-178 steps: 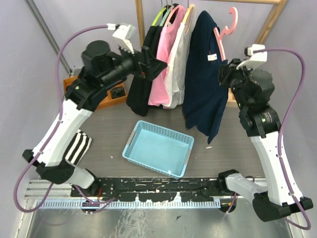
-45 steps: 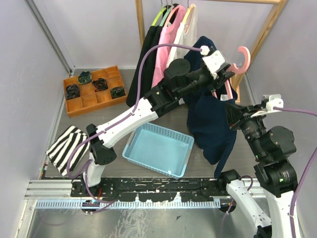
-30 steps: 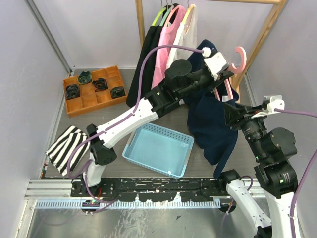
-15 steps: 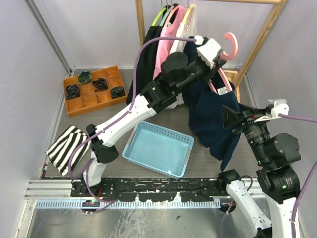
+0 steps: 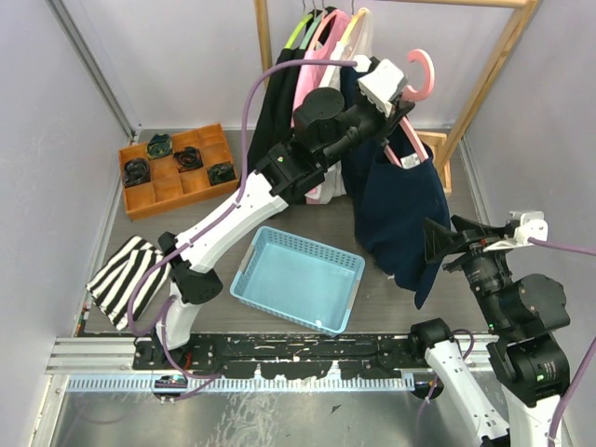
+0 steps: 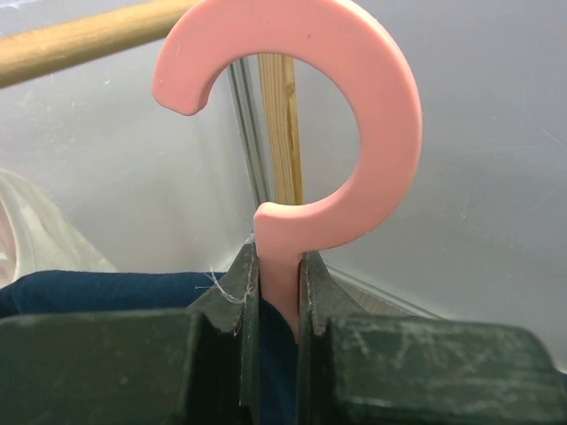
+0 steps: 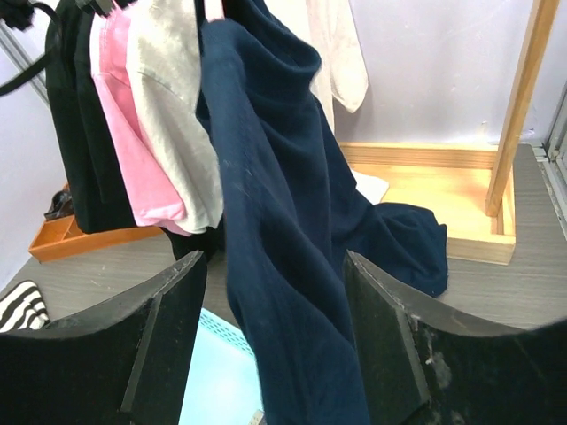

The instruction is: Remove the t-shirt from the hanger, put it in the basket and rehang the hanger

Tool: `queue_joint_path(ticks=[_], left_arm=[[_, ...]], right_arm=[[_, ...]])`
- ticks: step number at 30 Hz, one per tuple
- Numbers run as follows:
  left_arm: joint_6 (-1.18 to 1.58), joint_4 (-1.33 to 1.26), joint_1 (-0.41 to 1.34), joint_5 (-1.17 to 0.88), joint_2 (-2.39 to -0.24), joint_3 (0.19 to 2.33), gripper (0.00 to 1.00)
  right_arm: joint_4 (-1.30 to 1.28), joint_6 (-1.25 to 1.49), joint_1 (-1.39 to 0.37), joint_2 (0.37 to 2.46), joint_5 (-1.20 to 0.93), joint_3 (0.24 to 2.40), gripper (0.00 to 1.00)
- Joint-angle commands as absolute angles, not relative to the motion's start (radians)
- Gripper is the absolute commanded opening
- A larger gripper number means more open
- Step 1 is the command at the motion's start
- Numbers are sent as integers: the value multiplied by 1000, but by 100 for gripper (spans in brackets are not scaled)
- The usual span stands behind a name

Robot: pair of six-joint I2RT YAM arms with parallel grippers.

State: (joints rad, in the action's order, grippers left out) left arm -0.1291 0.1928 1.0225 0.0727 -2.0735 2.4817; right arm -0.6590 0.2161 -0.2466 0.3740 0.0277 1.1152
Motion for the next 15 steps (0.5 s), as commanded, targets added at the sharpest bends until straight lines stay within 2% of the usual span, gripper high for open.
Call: queue_joint_path(ticks=[1, 6, 11, 13, 15], left_arm=[[-129, 160, 1010, 71, -2053, 2569, 0], [-129, 159, 1006, 74, -2045, 2565, 0], [-128, 157, 999, 82, -2042, 2563, 0], [-125, 152, 997, 88, -2043, 2564, 0], [-121, 149, 992, 97, -2045, 2568, 0]], right_arm=[[-679, 231, -250, 347, 62, 1114, 67], [-700, 241, -250, 329, 69, 1093, 57], [-706, 259, -250, 312, 67, 1069, 20], [-711, 268, -250, 303, 67, 1061, 8], [-719, 274, -250, 293, 70, 1053, 1]])
